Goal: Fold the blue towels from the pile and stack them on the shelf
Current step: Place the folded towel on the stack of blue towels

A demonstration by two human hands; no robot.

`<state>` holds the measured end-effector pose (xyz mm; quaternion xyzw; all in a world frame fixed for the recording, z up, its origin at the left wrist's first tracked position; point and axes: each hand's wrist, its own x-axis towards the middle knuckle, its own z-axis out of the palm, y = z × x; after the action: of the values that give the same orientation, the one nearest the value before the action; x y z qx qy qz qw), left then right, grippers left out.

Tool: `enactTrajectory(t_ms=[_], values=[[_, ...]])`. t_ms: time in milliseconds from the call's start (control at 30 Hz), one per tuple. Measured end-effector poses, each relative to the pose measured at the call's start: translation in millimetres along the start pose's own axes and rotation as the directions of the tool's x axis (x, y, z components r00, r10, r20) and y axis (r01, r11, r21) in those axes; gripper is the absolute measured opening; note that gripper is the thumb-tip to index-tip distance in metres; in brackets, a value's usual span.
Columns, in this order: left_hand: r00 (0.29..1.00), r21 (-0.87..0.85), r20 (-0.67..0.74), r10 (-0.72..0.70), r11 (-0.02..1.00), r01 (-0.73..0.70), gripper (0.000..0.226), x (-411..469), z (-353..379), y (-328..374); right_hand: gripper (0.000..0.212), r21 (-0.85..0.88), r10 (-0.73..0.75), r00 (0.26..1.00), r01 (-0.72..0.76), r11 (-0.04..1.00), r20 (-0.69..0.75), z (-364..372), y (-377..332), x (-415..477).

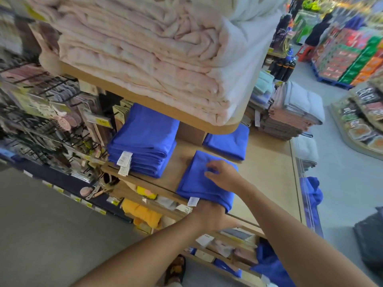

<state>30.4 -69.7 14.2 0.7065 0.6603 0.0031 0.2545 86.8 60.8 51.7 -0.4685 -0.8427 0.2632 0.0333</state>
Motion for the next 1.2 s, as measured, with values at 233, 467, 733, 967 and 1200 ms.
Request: enactTrajectory(t_ms=[233, 467, 733, 967, 1200], values=[[0.718, 0.071, -0.660, 0.221, 0.970, -0.233, 0.024, -68.3, 19.0, -33.7, 0.048, -0.217, -0.188, 0.978, 0.164, 0.962, -0.095, 30.1, 13.7, -19.9], [0.692, -0.049, -0.709, 0.132, 0.971, -0.235, 0.027, -25.8, -37.9, -56.0, 0.073, -0.460, -0.290, 0.944, 0.191, 0.867, -0.154, 57.2, 14.0, -41.7], [0.938, -0.052, -0.333, -0.092, 0.996, 0.079, 0.064, 53.4, -38.9, -81.4, 0.033, 0.142, 0.058, 0.834, 0.025, 0.990, -0.549, 37.0, 38.6, -53.7], [0.898, -0.041, -0.436, -0.055, 0.998, 0.041, 0.064, 57.9, -20.0, -90.9, 0.055, 0.744, 0.629, 0.777, -0.414, 0.524, -0.011, 17.9, 31.0, -38.3], [0.808, -0.390, -0.574, -0.133, 0.912, -0.127, 0.087, 49.8, -27.4, -92.0, 0.021, 0.867, 0.454, 0.887, -0.166, 0.470, -0.077, 25.3, 20.4, -33.8]])
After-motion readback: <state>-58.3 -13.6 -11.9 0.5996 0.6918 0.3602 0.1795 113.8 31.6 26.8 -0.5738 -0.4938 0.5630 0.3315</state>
